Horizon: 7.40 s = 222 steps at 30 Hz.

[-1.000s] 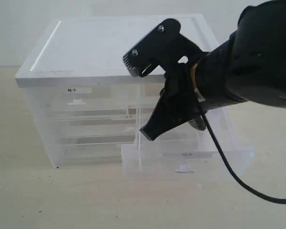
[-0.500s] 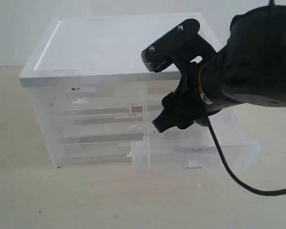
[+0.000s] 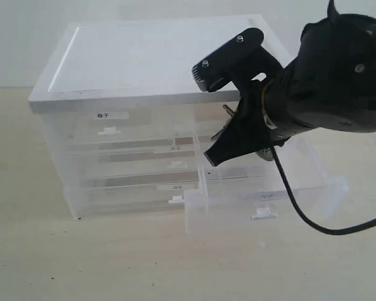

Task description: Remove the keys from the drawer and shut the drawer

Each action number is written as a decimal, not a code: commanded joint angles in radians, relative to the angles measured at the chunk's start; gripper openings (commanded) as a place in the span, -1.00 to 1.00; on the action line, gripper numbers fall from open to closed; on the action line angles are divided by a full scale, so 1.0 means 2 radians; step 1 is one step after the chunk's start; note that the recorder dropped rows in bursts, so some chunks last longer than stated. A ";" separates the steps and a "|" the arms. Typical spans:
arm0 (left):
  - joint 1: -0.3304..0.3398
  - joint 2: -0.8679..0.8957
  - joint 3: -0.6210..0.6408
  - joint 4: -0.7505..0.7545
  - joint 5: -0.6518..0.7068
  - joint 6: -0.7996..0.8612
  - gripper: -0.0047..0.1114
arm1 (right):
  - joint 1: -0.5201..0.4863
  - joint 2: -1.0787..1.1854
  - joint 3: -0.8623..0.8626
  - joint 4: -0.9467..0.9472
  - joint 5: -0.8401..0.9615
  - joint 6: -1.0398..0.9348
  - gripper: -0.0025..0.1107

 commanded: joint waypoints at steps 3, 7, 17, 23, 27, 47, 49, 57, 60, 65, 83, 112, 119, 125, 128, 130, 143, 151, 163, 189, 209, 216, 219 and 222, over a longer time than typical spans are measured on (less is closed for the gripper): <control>-0.003 -0.002 0.003 -0.002 0.004 -0.004 -0.84 | -0.001 -0.031 0.003 0.088 -0.040 -0.096 -0.94; -0.003 -0.002 0.003 -0.002 0.004 -0.004 -0.84 | -0.001 -0.067 0.003 0.090 -0.034 -0.098 -0.95; -0.003 -0.002 0.003 -0.001 0.006 -0.004 -0.84 | -0.001 -0.102 0.003 0.093 -0.006 -0.092 -0.77; -0.003 -0.002 0.003 0.008 0.006 -0.008 -0.84 | -0.001 -0.080 0.003 0.094 0.000 -0.096 0.24; -0.003 -0.002 0.003 0.008 0.006 -0.010 -0.84 | -0.001 -0.068 0.003 0.094 -0.011 -0.096 0.23; -0.003 -0.002 0.003 0.008 0.006 -0.010 -0.84 | -0.001 -0.027 0.003 0.086 -0.020 -0.096 -0.46; -0.003 -0.002 0.003 0.008 0.006 -0.010 -0.84 | -0.001 -0.027 0.003 0.086 -0.019 -0.096 -0.61; -0.003 -0.002 0.003 0.008 0.006 -0.010 -0.84 | -0.001 -0.030 0.003 0.061 -0.022 -0.096 -0.91; -0.003 -0.002 0.003 0.008 0.006 -0.010 -0.84 | -0.001 -0.039 0.003 0.062 -0.030 -0.095 -0.40; -0.003 -0.002 0.003 0.006 0.003 -0.010 -0.84 | -0.001 -0.019 0.003 0.062 -0.044 -0.066 0.18; -0.003 -0.002 0.003 0.004 0.006 -0.010 -0.84 | -0.001 0.005 0.003 0.023 -0.037 -0.062 -0.94; -0.003 -0.002 0.003 0.004 0.007 -0.010 -0.84 | -0.001 -0.032 0.003 0.072 -0.061 -0.070 0.10; -0.003 -0.002 0.003 0.005 0.006 -0.010 -0.84 | -0.001 -0.002 0.003 0.040 -0.074 -0.040 0.08; -0.003 -0.002 0.003 0.001 0.007 -0.010 -0.84 | -0.001 -0.002 0.003 0.037 -0.058 -0.038 -0.45; -0.003 -0.002 0.003 0.001 0.007 -0.010 -0.84 | -0.001 -0.002 0.003 0.035 -0.038 -0.059 -0.97; -0.003 -0.002 0.003 0.001 0.007 -0.010 -0.84 | -0.001 -0.002 0.003 0.035 -0.038 -0.059 -0.95; -0.003 -0.002 0.003 0.001 0.007 -0.010 -0.84 | -0.001 -0.064 0.003 0.036 -0.040 -0.068 -0.96; -0.003 -0.002 0.003 0.001 0.007 -0.010 -0.84 | -0.001 -0.103 0.003 0.056 -0.036 -0.085 -0.96; -0.003 -0.002 0.003 0.001 0.006 -0.010 -0.84 | -0.001 -0.157 0.003 0.073 -0.035 -0.102 -0.96; -0.003 -0.002 0.003 -0.005 0.006 -0.010 -0.84 | 0.084 -0.184 0.003 0.067 -0.150 -0.104 -0.96; -0.003 -0.002 0.003 -0.007 0.006 -0.010 -0.84 | 0.098 -0.050 0.003 0.073 -0.228 -0.095 -0.96; -0.003 -0.002 0.003 -0.007 0.010 -0.010 -0.84 | 0.098 -0.017 0.003 0.073 -0.198 -0.094 -0.96; -0.003 -0.002 0.003 -0.007 0.010 -0.010 -0.84 | 0.098 -0.004 0.003 0.073 -0.194 -0.093 -0.96; -0.003 -0.002 0.003 -0.007 0.010 -0.010 -0.84 | 0.098 0.002 0.003 0.072 -0.200 -0.093 -0.96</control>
